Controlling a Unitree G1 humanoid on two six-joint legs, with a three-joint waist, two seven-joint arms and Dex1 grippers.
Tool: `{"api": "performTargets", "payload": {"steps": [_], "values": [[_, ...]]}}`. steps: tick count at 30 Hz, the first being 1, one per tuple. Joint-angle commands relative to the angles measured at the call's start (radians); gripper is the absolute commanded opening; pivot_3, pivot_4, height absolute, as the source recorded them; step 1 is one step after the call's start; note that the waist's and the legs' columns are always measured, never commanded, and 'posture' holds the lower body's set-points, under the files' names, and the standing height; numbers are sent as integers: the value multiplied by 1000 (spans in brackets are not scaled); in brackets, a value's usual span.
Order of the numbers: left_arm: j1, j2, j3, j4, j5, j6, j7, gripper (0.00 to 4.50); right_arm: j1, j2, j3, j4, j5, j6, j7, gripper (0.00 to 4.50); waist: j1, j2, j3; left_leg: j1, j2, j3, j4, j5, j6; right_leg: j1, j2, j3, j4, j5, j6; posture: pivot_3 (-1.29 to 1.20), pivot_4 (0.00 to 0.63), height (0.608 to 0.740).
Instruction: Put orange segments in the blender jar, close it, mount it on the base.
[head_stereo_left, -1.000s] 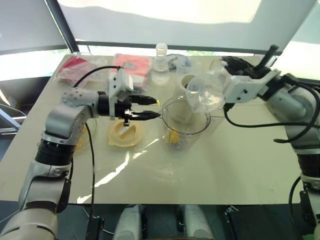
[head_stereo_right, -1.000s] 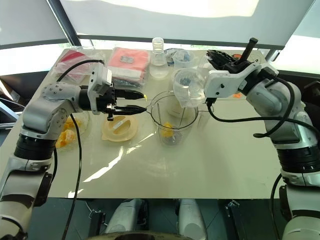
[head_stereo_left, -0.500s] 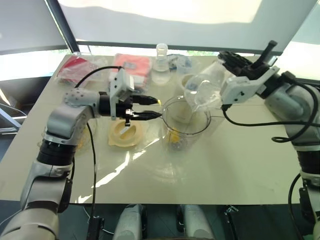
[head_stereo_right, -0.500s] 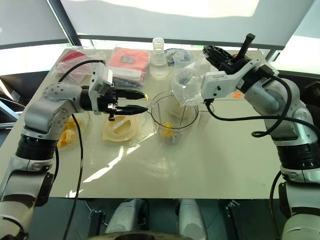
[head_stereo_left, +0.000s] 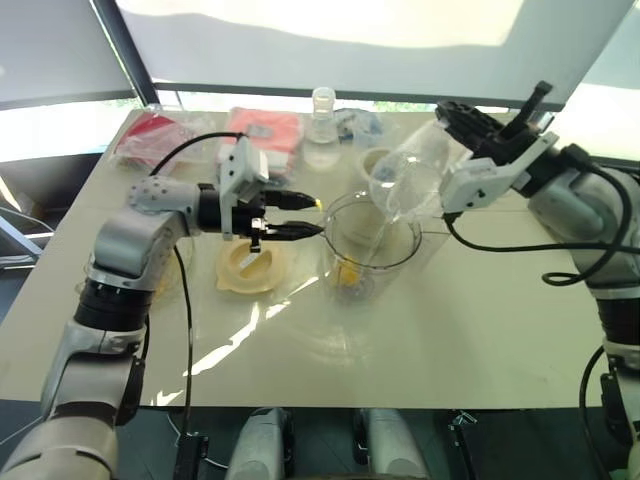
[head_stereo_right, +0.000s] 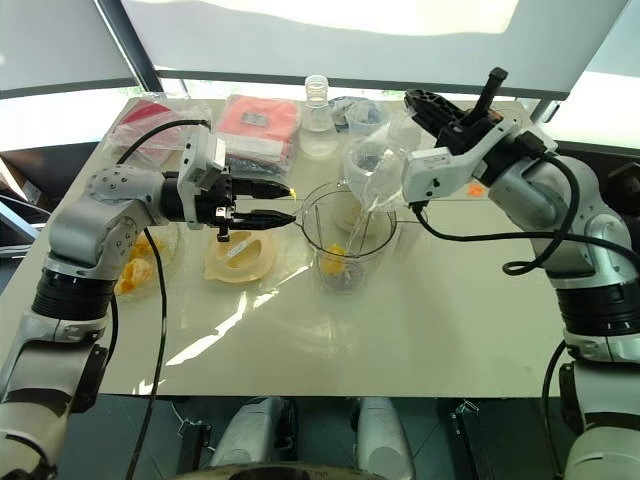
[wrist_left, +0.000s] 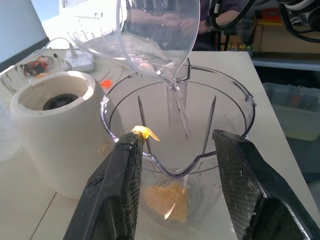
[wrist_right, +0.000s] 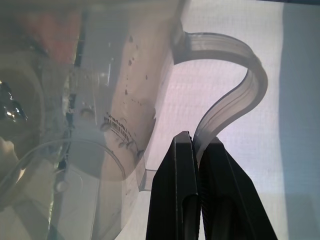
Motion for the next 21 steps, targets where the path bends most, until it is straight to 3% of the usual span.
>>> {"api": "performTargets", "payload": {"steps": [1, 7, 12, 17, 21], "values": [[-13, -2, 26, -16, -14, -9, 4, 2268, 13, 40, -79, -15, 112, 80, -1, 50, 0, 0, 0, 0, 0, 0, 0, 0, 0, 0, 0, 0, 0, 0, 0, 0, 150, 740], [-15, -7, 23, -5, -7, -17, 4, 2268, 74, 140, -176, -79, 353, 333, 86, 50, 3, -1, -1, 0, 0, -1, 0, 0, 0, 1, 0, -1, 0, 0, 0, 0, 150, 740], [-15, -7, 22, -2, -8, -15, 0, 2268, 84, 252, -313, -199, 582, 695, 80, 50, 1, -1, -1, 1, 0, -1, 0, 0, 0, 1, 0, -1, 1, 0, 0, 0, 150, 740], [-13, -8, 26, -7, -15, -8, 2, 2268, 100, 324, -475, -274, 662, 983, -53, 50, 5, -1, -1, 1, 1, -2, 0, 0, 0, 1, 0, -2, 1, 0, 0, 0, 150, 740], [-16, -24, 36, -30, -40, 13, 17, 2268, 143, 371, -570, -260, 664, 1066, -174, 50, 7, -1, -1, 0, 0, -2, 0, 0, 0, 2, 0, -2, 1, 0, 0, 0, 150, 740]]}}
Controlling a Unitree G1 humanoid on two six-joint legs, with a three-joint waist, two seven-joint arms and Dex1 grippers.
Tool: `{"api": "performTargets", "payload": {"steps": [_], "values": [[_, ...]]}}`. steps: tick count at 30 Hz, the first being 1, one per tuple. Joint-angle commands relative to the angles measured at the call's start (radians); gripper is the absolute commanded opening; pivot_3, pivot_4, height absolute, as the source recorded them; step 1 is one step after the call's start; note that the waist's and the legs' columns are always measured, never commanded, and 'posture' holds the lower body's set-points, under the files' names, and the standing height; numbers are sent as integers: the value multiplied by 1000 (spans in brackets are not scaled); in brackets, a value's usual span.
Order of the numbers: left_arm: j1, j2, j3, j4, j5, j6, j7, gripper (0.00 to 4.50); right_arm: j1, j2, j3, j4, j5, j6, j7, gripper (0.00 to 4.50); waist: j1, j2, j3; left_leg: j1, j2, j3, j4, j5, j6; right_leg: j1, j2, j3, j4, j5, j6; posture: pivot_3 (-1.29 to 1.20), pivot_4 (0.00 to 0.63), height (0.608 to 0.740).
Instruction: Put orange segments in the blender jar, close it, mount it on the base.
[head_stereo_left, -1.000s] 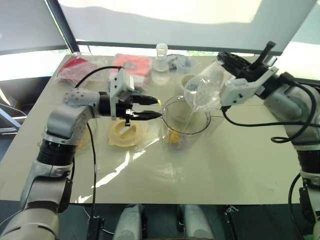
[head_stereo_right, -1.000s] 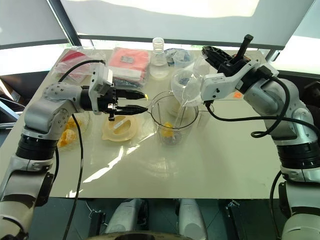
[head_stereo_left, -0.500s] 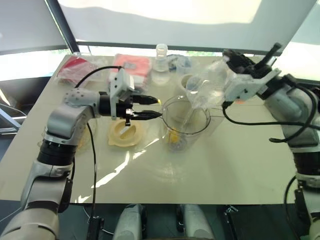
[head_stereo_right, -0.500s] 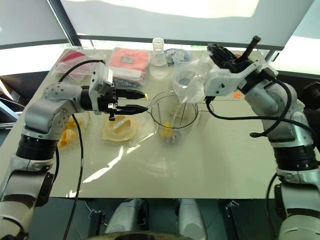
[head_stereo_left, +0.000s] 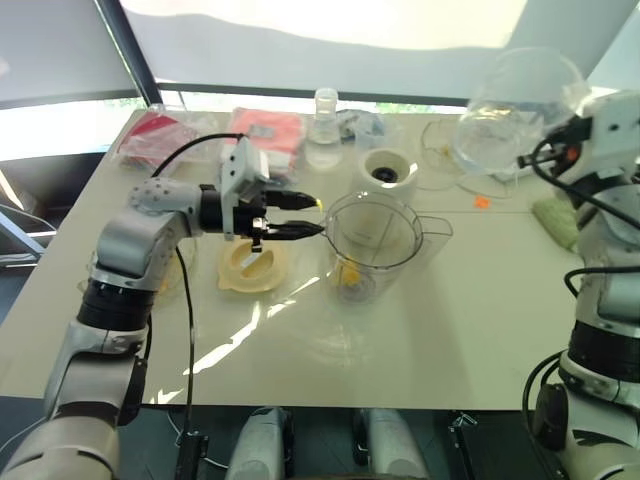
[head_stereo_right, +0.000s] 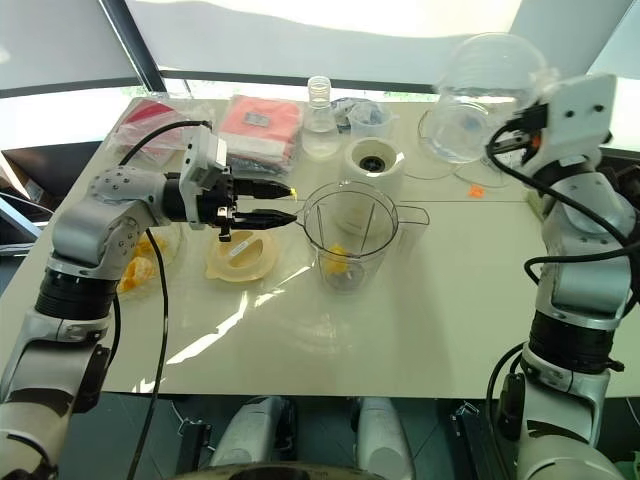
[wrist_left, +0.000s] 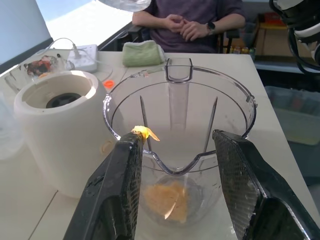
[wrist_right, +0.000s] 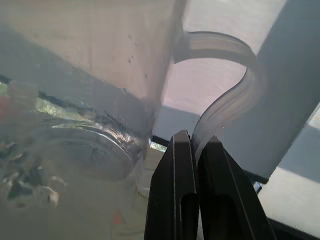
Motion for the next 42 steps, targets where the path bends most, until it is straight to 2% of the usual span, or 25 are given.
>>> {"api": "performTargets", "payload": {"steps": [1, 7, 10, 16, 23, 37, 39, 42], "values": [[-19, -18, 39, -46, -43, 16, 23, 2268, 20, 28, -90, -6, 6, 40, -106, 50, -3, 0, 0, 0, 0, 0, 0, 0, 0, 0, 0, 0, 0, 0, 0, 0, 150, 740], [-20, -35, 61, -79, -62, 44, 86, 2268, 57, 107, -160, 113, 13, -9, -248, 50, -11, 0, 0, 1, 0, 0, 0, 0, 0, 0, 0, 1, 2, 0, 0, 0, 150, 740], [-11, -41, 78, -99, -73, 61, 123, 2268, 76, 149, -159, 196, 16, -87, -291, 50, -13, 1, 0, 3, 0, 0, -1, 0, 0, 0, 1, 2, 2, 0, 0, 0, 150, 740], [36, -77, 106, -180, -99, 91, 225, 2268, 64, 265, -135, 415, -14, -245, -483, 50, -15, 1, 0, 7, 0, 0, -2, 0, 0, 3, 1, 5, 3, 0, 0, 0, 150, 740], [78, -72, 114, -235, -125, 119, 271, 2268, 34, 267, -113, 581, -10, -321, -595, 50, -14, 2, 0, 9, 0, 1, -2, 0, 0, 3, 0, 7, 3, 0, 0, 0, 150, 740], [83, -84, 94, -226, -126, 108, 287, 2268, 63, 254, -11, 764, -38, -471, -626, 50, -15, 2, 0, 10, 0, 1, -3, 0, 0, 4, 1, 7, 3, 0, 0, 0, 150, 740], [82, -83, 92, -224, -125, 106, 285, 2268, 69, 262, -5, 769, -29, -483, -633, 634, -15, 2, 0, 10, 0, 1, -3, 0, 0, 4, 1, 7, 2, 0, 0, 0, 150, 740], [81, -80, 93, -221, -124, 105, 281, 2268, 78, 263, 6, 772, -29, -488, -639, 1885, -15, 2, 0, 10, 0, 1, -3, 0, 0, 4, 1, 7, 2, 0, 0, 0, 150, 740]]}}
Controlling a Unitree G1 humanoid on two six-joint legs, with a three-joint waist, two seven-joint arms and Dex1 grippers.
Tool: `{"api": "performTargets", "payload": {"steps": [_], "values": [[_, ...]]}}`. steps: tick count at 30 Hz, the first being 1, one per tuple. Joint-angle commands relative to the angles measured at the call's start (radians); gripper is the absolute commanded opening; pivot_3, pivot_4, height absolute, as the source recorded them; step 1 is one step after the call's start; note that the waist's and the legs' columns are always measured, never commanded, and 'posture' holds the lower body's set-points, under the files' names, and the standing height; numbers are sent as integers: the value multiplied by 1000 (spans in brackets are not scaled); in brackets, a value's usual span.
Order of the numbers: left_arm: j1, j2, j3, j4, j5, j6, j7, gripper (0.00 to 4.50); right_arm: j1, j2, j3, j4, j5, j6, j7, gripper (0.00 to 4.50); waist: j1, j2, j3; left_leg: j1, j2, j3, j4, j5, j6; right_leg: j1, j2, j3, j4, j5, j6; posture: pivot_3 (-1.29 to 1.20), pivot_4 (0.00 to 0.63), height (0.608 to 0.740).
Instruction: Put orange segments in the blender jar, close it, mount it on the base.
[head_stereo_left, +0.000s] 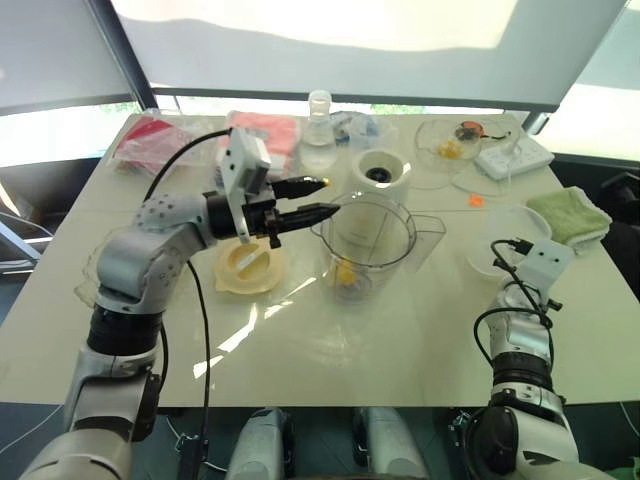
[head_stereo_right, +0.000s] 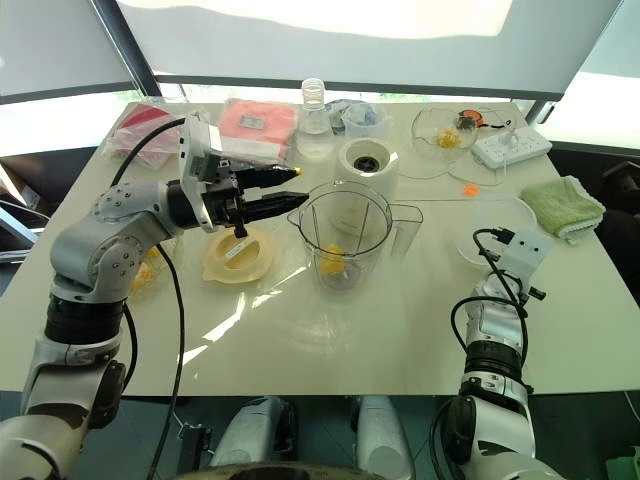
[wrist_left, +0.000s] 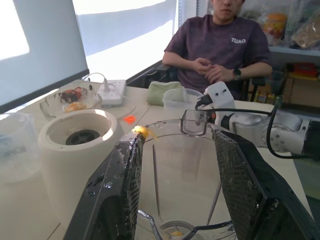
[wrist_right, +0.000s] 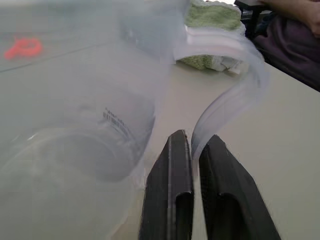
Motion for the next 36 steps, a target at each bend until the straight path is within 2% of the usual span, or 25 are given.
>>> {"api": "performTargets", "payload": {"steps": [1, 5, 9, 14, 20, 25, 28, 32, 36], "values": [[-10, 5, 10, -8, -4, -20, -9, 2268, 6, -7, 12, -13, -3, -25, -17, 2385, 0, 0, 0, 0, 0, 0, 0, 0, 0, 0, 0, 0, 0, 0, 0, 0, 150, 740], [-13, 4, 8, 3, 1, -26, -16, 2268, 11, -16, 18, -13, -4, -20, -24, 4473, -3, 0, 0, 1, 0, 0, 0, 0, 0, 0, 0, 0, 0, 0, 0, 0, 150, 740], [-13, 1, 4, 10, 5, -33, -21, 2268, 31, -16, 18, -58, 3, 10, -26, 4473, -14, 0, 0, 1, 0, 0, 0, 0, 0, 1, 0, 0, 0, 0, -1, 0, 150, 740], [-13, -4, 1, 28, 13, -50, -25, 2268, 136, 15, 56, -280, -8, 105, -13, 4473, -14, 0, 0, 1, 0, -1, 0, 0, 0, 2, 0, 0, -1, 0, 0, 0, 150, 740], [-11, -3, 5, 51, 25, -68, -29, 2268, 280, 23, 91, -583, -30, 221, 23, 4473, -16, 0, 0, 1, 1, -1, 0, 0, 0, 2, 0, 0, -2, -1, -2, 0, 150, 740], [-62, 27, 64, 114, 4, -65, -31, 2268, 420, 10, 98, -921, -22, 329, 105, 4473, -13, 0, 0, 1, 1, -1, -1, 0, 1, 2, 0, -1, -2, -2, -3, 0, 150, 740], [-103, 78, 96, 174, -1, -67, -67, 2268, 491, 5, 71, -1113, 41, 388, 191, 4473, -14, 0, 0, 1, 1, -2, -1, 0, 1, 2, 0, -1, -2, -2, -3, 0, 150, 740], [-141, 161, 74, 286, 67, -131, -147, 2268, 558, -5, 10, -1291, 138, 480, 285, 4473, -15, -1, 0, 1, 1, -2, -1, -1, 1, 2, 1, -1, -2, -2, -3, 0, 150, 740], [-185, 225, 22, 456, 185, -211, -194, 2268, 674, -40, -129, -1462, 346, 588, 439, 4473, 1, -1, 0, 1, 1, -1, -1, -1, 1, 2, 0, -1, -2, -2, -3, 0, 150, 740]]}}
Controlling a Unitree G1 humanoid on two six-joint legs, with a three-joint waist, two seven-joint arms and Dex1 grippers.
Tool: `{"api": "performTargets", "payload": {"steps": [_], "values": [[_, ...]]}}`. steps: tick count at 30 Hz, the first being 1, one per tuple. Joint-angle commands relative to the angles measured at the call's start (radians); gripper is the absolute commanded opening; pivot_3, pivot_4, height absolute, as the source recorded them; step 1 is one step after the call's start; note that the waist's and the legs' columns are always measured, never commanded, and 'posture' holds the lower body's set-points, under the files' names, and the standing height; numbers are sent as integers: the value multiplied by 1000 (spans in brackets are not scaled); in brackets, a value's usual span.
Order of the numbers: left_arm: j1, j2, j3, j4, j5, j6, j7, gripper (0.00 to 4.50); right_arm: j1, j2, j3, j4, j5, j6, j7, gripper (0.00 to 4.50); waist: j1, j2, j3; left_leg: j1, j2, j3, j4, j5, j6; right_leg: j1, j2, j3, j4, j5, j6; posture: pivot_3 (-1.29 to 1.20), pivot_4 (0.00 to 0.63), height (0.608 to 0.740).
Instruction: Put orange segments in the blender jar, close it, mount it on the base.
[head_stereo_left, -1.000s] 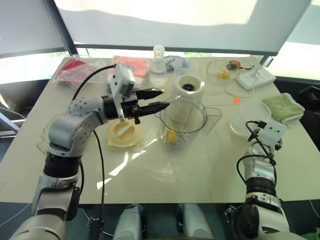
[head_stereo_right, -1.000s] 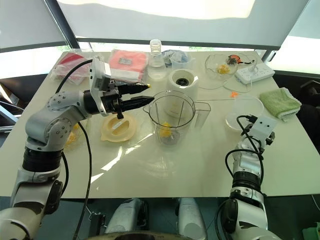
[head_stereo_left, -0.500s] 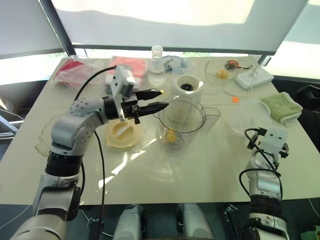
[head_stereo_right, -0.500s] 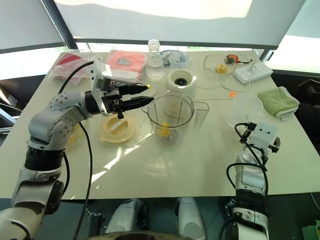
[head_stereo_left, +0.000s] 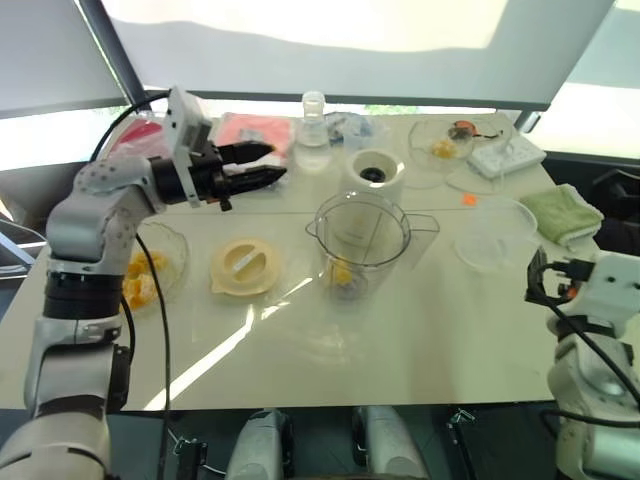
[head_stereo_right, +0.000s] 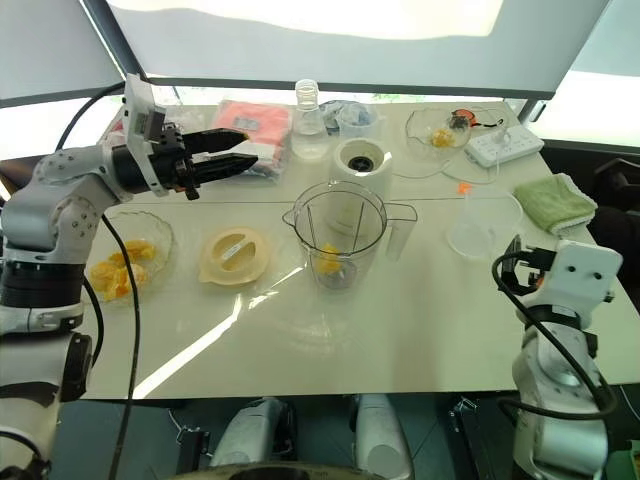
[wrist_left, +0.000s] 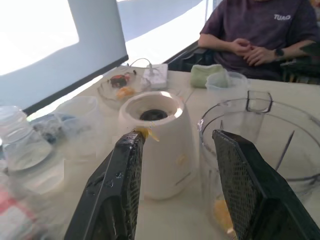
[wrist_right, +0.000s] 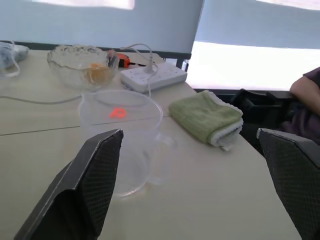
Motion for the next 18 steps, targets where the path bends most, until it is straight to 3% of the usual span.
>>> {"api": "performTargets", "payload": {"steps": [1, 5, 7, 12, 18], "values": [[-43, 41, -28, 107, 95, -57, -23, 2268, 103, -56, -137, -166, 197, 79, 152, 4473, 12, 0, 0, 0, 0, 0, 0, 0, 0, 0, 0, 0, 0, 0, 0, 0, 150, 740], [-11, 37, -112, 120, 163, 1, -35, 2268, 437, -157, -384, -217, 733, 162, 371, 4473, 34, -3, 0, 0, 1, 0, 0, -2, 3, 2, -1, -2, -3, -1, 0, 0, 150, 740], [-4, 23, -145, 130, 199, 44, -6, 2268, 547, -194, -473, -180, 892, 139, 406, 4473, 38, -4, 0, -1, 3, 0, 0, -3, 4, 2, -2, -2, -4, -1, 0, 0, 150, 740], [-16, -8, -237, 162, 318, 125, 69, 2268, 671, -283, -523, -161, 1054, 102, 408, 4473, 34, -6, 1, -1, 6, 1, 0, -3, 4, 5, -2, -4, -15, 0, -1, 0, 150, 740], [-46, -44, -341, 208, 416, 203, 76, 2268, 680, -352, -489, -148, 1105, 46, 406, 4473, 40, -6, 0, -4, 6, 1, -1, -4, 6, 2, -2, -5, -16, 2, -4, 0, 150, 740]]}}
